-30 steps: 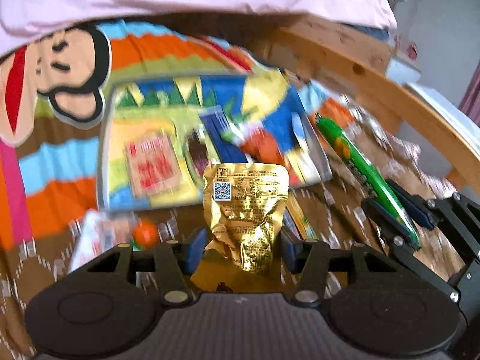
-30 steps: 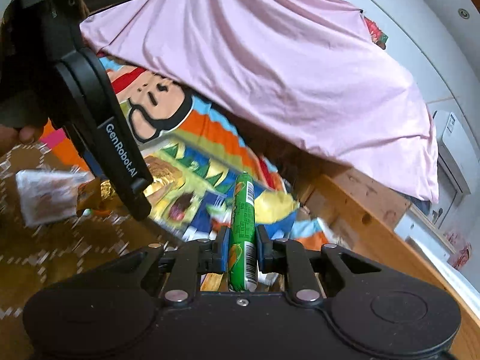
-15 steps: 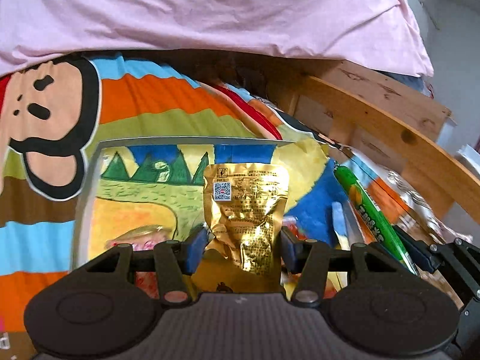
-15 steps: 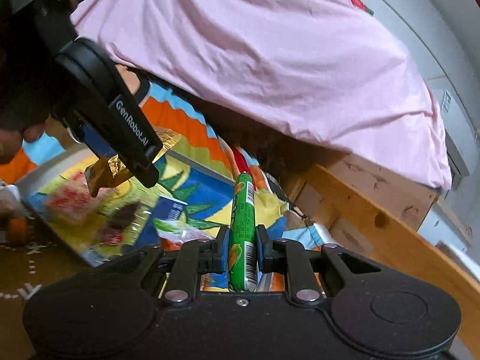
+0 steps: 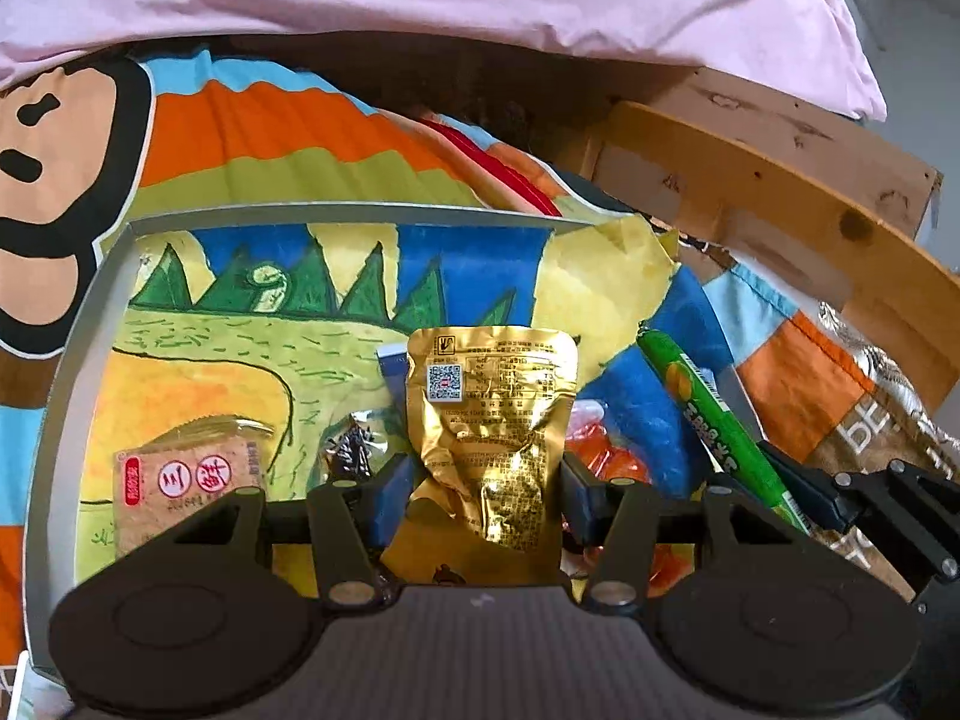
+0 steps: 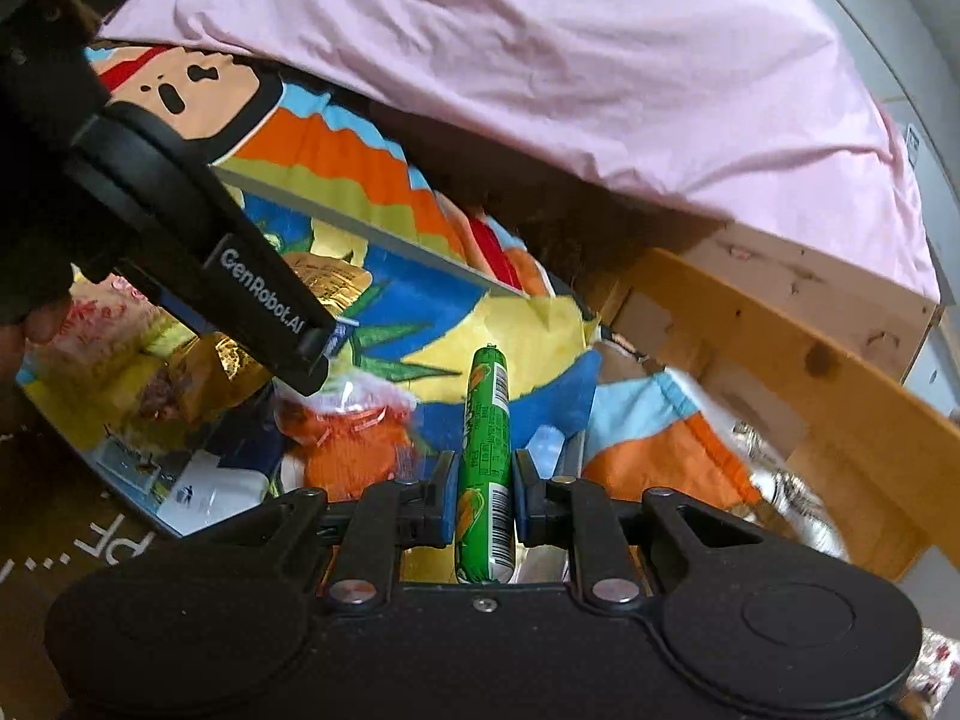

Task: Organize snacks
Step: 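Lift the gold packet and green tube and carry both over the tray, then lower both held snacks into the tray and open both tools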

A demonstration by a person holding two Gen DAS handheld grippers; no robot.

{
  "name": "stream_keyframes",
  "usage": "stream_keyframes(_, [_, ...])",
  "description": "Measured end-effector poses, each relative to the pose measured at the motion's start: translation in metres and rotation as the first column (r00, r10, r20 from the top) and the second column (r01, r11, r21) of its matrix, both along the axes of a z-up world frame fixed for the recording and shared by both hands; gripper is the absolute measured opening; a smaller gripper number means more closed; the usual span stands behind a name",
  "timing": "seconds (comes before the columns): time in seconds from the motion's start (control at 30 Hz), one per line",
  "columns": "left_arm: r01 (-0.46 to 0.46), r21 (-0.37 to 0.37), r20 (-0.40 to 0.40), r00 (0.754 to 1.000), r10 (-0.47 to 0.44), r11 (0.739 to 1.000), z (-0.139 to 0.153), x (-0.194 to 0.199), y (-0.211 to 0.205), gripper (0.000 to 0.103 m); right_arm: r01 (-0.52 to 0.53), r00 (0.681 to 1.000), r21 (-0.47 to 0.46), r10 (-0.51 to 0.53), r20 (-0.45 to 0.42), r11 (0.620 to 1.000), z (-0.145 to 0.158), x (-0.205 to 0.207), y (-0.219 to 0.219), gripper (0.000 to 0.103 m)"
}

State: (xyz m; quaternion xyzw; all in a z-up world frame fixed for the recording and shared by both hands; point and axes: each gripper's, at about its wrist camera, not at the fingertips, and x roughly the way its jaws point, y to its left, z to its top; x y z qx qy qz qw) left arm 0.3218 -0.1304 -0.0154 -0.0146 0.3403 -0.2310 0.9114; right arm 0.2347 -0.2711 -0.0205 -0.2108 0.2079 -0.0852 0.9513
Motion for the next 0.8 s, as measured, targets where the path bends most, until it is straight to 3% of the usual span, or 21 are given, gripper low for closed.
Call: stream_keyframes(0.8, [-0.015,0.026,-0.004,1.000,0.015,1.000,-0.015,-0.008,0.001,0.059,0.020,1.000,0.026,-0.019,-0.019,0.999,-0.009,0.001,-0.005,0.021])
